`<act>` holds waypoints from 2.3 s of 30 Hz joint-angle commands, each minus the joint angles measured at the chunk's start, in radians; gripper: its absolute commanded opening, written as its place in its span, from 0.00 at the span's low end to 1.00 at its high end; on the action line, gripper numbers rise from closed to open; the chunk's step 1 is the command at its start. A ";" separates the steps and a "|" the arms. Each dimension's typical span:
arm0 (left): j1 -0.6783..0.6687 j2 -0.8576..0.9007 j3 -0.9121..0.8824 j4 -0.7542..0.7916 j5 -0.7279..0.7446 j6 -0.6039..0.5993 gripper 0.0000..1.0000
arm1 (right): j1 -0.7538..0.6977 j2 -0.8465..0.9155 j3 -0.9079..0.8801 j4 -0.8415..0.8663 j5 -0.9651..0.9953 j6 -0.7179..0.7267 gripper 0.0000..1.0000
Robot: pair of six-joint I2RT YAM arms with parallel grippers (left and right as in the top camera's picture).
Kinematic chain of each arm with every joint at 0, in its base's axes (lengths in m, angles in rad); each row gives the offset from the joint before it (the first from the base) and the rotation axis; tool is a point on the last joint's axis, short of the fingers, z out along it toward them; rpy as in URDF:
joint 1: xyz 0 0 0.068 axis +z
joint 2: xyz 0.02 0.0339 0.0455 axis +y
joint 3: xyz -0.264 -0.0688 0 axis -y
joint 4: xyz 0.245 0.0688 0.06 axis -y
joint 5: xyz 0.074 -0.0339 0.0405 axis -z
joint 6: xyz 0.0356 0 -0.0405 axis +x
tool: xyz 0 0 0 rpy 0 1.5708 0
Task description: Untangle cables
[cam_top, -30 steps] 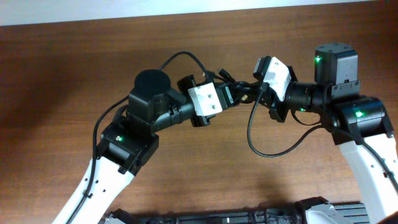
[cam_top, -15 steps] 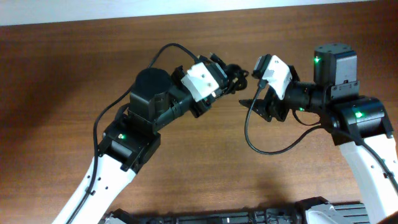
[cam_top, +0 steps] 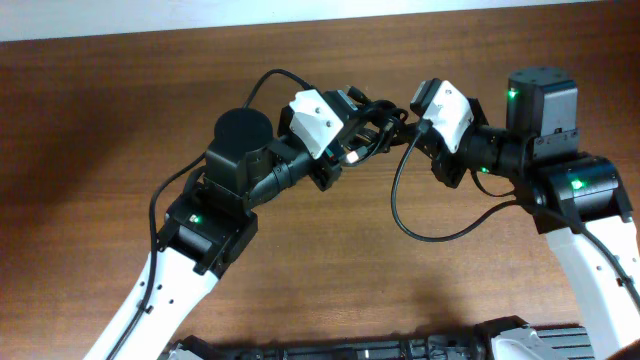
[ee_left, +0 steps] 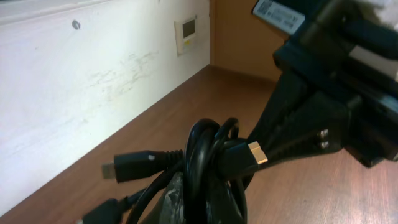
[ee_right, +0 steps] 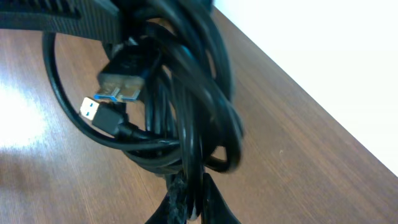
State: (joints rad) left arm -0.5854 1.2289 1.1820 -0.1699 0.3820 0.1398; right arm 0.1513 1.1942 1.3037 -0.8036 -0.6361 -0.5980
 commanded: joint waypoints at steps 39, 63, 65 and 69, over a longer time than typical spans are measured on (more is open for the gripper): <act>0.012 -0.033 0.014 0.122 -0.005 -0.187 0.00 | 0.005 -0.113 0.009 -0.045 0.079 0.075 0.73; 0.012 -0.033 0.014 0.026 -0.589 -0.440 0.00 | 0.005 -0.118 0.009 -0.065 0.249 0.267 0.04; 0.012 -0.033 0.014 0.026 -0.589 -0.440 0.00 | 0.005 -0.119 0.009 -0.071 0.249 0.267 0.04; 0.012 -0.035 0.014 0.026 -0.542 -0.438 0.00 | 0.005 -0.119 0.009 -0.076 0.413 0.418 0.31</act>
State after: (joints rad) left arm -0.5880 1.2190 1.1820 -0.1509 -0.0948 -0.2962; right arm 0.1589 1.0935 1.3037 -0.8680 -0.4000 -0.2989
